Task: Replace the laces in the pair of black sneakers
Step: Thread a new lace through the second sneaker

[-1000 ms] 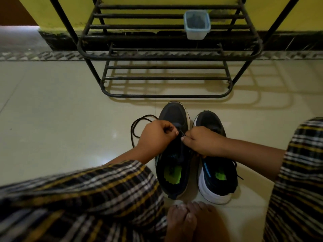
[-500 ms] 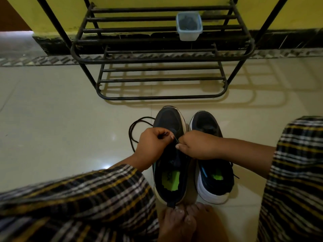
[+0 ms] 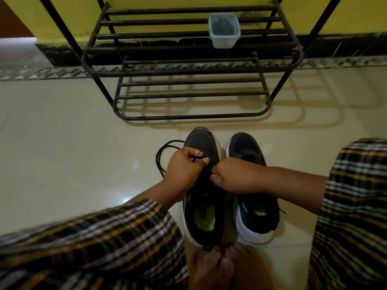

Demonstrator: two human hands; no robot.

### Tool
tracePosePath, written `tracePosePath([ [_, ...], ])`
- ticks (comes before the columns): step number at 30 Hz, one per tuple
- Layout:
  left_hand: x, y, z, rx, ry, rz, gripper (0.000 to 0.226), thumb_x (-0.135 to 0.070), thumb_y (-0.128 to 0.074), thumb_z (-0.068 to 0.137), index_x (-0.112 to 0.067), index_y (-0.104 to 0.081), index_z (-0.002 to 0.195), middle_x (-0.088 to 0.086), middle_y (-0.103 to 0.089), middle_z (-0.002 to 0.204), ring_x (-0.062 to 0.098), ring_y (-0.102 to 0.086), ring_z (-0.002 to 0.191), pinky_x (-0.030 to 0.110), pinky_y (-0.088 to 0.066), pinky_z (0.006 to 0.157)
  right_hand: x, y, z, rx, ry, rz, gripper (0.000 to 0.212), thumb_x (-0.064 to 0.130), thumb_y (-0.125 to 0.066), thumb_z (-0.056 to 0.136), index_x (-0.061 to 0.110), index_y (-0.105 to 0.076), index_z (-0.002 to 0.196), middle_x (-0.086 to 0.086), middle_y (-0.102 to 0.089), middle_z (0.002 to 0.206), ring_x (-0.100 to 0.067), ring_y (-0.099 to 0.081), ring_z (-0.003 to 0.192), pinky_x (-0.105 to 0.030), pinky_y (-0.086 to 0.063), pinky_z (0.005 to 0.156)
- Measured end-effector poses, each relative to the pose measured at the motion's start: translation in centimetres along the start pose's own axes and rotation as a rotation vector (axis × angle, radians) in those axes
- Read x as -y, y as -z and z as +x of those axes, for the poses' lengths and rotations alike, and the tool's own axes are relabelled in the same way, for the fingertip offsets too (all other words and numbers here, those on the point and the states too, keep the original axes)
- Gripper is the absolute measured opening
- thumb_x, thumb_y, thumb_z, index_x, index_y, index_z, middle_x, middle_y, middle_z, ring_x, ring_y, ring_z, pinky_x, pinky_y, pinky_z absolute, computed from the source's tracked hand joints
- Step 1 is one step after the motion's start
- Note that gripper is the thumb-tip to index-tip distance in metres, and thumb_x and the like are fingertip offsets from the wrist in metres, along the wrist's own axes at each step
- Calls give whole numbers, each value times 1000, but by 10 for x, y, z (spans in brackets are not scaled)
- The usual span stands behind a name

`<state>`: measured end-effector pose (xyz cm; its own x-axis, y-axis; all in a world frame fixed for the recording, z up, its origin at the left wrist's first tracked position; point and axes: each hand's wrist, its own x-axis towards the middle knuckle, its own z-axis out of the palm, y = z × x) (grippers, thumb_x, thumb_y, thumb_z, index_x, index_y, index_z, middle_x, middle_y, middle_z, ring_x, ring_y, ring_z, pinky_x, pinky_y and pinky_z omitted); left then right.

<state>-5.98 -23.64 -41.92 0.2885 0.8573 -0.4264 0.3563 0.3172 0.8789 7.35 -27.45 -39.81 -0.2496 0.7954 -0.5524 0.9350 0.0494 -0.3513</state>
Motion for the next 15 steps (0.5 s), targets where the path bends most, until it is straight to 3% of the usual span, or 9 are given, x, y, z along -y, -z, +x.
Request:
tracePosePath([
  [4, -1, 2, 2, 29, -17, 43, 18, -5, -70, 81, -12, -55, 87, 0, -61, 68, 8, -58, 64, 15, -50, 63, 2, -4, -2, -51, 4, 12, 37, 31, -37, 99, 8, -53, 75, -6, -44, 61, -22, -46, 61, -33, -38, 61],
  [7, 0, 4, 4, 9, 0, 9, 17, 1, -67, 81, -9, -52, 81, 2, -56, 64, 8, -54, 57, 11, -47, 52, 6, -12, -1, -228, -46, 209, 41, 37, -47, 95, 9, -54, 66, -6, -49, 59, -20, -50, 57, -33, -41, 58],
  [10, 1, 5, 3, 27, 45, -43, 17, 0, -66, 82, -1, -56, 95, 7, -60, 71, 14, -59, 64, 17, -52, 57, 1, -13, 1, -422, -157, 481, 20, 26, -63, 88, 8, -59, 82, -1, -55, 65, -12, -53, 58, -31, -47, 60],
  [12, 2, 3, 3, 36, 60, -58, 22, -1, -67, 82, 0, -55, 100, 7, -60, 73, 18, -61, 70, 23, -55, 64, -1, -13, 2, -471, -206, 638, 11, 12, -65, 86, 10, -56, 91, -3, -57, 69, -17, -58, 56, -31, -52, 52],
  [15, 1, 1, 3, 37, 50, -50, 17, -1, -67, 82, -1, -56, 96, 10, -60, 74, 21, -60, 73, 29, -54, 69, -3, -12, 6, -494, -211, 729, 7, 3, -61, 87, 9, -58, 85, -3, -54, 66, -11, -57, 46, -26, -51, 43],
])
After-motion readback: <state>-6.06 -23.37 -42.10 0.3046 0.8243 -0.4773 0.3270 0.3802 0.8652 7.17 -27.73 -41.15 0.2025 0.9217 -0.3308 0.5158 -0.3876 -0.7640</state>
